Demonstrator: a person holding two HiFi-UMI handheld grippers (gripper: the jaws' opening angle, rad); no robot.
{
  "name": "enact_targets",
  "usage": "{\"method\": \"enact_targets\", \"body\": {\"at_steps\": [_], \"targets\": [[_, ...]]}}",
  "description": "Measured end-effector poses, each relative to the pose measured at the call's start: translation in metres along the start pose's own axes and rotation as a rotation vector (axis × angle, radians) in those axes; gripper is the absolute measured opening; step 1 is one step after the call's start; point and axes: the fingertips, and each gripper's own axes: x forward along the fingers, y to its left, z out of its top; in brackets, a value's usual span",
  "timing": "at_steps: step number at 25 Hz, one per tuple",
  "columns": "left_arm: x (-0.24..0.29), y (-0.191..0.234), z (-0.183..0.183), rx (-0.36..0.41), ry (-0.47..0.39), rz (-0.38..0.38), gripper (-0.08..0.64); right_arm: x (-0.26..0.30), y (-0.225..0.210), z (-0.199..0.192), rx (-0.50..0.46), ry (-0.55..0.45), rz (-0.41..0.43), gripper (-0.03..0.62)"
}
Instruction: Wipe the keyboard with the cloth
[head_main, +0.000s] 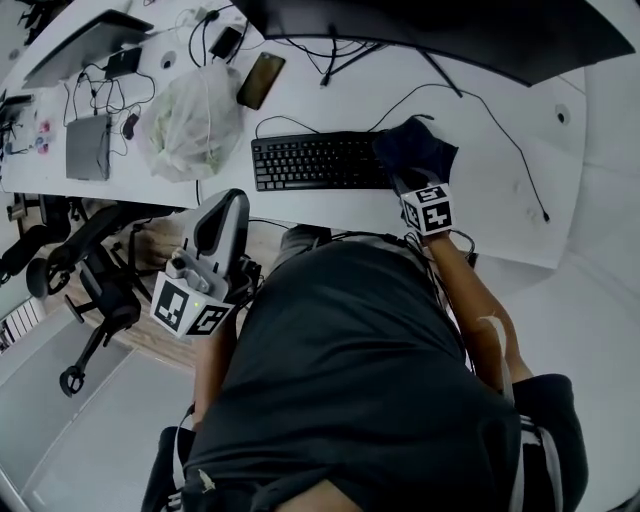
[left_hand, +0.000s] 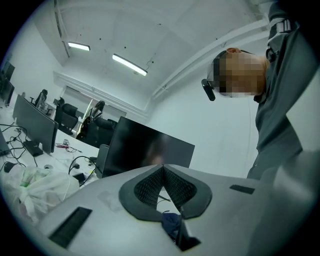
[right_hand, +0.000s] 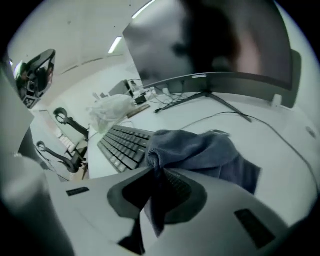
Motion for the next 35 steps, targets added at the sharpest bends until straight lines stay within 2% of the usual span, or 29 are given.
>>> {"method": "enact_targets", "body": {"at_steps": [2,3,4,8,10,11,12,15,16,17,18,21,22,23,24,26,28,29,32,35], "targets": [[0.004,-0.004,0.0,0.005,0.002,-0.019,0.003,0.02,0.046,0.014,-0.077,-0.01,0.131,0.052],[0.005,-0.005,0.002,0.011,0.003,-0.028,0.003,0.027,0.057,0.019,-0.112,-0.01,0.16,0.052],[0.005,-0.006,0.003,0.018,0.004,-0.032,0.003,0.031,0.055,0.023,-0.118,-0.011,0.151,0.052],[-0.008,0.003,0.004,0.011,0.005,-0.005,0.003,0.012,-0.031,0.025,0.076,-0.042,-0.061,0.051],[-0.016,0.011,0.001,-0.008,0.004,0.014,0.003,0.004,-0.046,0.033,0.066,-0.06,-0.135,0.051],[-0.019,0.013,0.0,-0.015,0.003,0.019,0.003,0.007,-0.038,0.039,0.044,-0.069,-0.132,0.051],[-0.021,0.014,0.0,-0.018,0.002,0.02,0.003,0.014,-0.021,0.045,0.021,-0.078,-0.095,0.051],[-0.022,0.014,0.002,-0.015,-0.004,0.009,0.003,0.045,0.047,0.05,-0.087,-0.054,0.101,0.051],[-0.023,0.014,0.004,-0.009,-0.006,0.007,0.003,0.05,0.057,0.048,-0.129,-0.042,0.124,0.051],[-0.026,0.015,0.005,-0.003,-0.007,0.008,0.003,0.051,0.054,0.045,-0.144,-0.038,0.11,0.051],[-0.029,0.016,0.006,0.001,-0.008,0.012,0.003,0.047,0.04,0.043,-0.115,-0.04,0.065,0.051],[-0.043,0.029,0.006,-0.011,-0.014,0.04,0.003,0.022,-0.028,0.04,0.038,-0.06,-0.158,0.051],[-0.048,0.033,0.004,-0.021,-0.015,0.05,0.003,0.016,-0.041,0.043,0.038,-0.067,-0.216,0.051],[-0.052,0.037,0.002,-0.032,-0.015,0.058,0.003,0.016,-0.043,0.05,0.021,-0.077,-0.235,0.051],[-0.055,0.04,0.0,-0.041,-0.015,0.061,0.003,0.02,-0.034,0.059,0.001,-0.09,-0.209,0.051],[-0.056,0.043,-0.002,-0.052,-0.014,0.052,0.003,0.044,0.01,0.077,-0.046,-0.102,-0.076,0.051],[-0.053,0.043,-0.001,-0.051,-0.015,0.03,0.003,0.07,0.056,0.084,-0.109,-0.076,0.037,0.051],[-0.052,0.042,0.0,-0.049,-0.017,0.018,0.003,0.079,0.071,0.083,-0.119,-0.062,0.066,0.051],[-0.051,0.043,0.004,-0.043,-0.023,-0.001,0.003,0.077,0.089,0.062,-0.054,-0.014,0.13,0.051],[-0.057,0.049,0.004,-0.054,-0.027,0.003,0.003,0.056,0.096,0.016,0.004,0.082,0.194,0.051]]}}
